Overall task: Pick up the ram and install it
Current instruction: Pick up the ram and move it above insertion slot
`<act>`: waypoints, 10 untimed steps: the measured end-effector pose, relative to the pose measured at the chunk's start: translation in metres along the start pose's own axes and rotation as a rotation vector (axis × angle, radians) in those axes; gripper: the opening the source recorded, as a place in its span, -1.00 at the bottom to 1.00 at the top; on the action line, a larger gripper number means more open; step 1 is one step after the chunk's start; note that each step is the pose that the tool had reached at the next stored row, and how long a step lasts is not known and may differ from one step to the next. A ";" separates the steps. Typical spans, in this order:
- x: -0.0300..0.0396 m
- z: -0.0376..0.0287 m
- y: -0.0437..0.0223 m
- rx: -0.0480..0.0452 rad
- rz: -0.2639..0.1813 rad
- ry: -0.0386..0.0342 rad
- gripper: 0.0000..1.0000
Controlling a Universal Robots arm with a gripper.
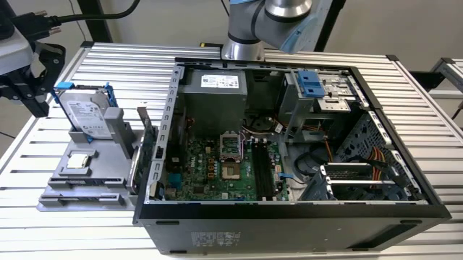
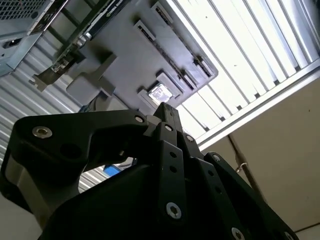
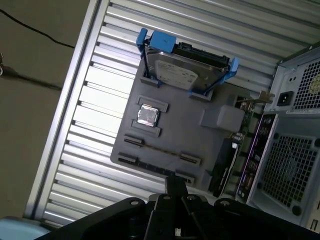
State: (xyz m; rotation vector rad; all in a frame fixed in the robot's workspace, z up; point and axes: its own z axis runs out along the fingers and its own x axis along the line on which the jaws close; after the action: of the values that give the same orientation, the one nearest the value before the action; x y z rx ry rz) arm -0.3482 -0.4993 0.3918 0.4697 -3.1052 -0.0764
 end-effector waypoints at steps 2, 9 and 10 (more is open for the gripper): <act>0.0000 0.0000 0.0000 0.0000 -0.012 0.0005 -1.00; 0.0000 0.0000 0.0000 -0.0004 -0.056 0.0027 -1.00; 0.0000 0.0000 0.0001 -0.0004 -0.062 0.0029 -1.00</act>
State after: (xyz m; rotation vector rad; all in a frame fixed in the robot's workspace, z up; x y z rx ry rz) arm -0.3482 -0.4992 0.3918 0.5651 -3.0878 -0.0763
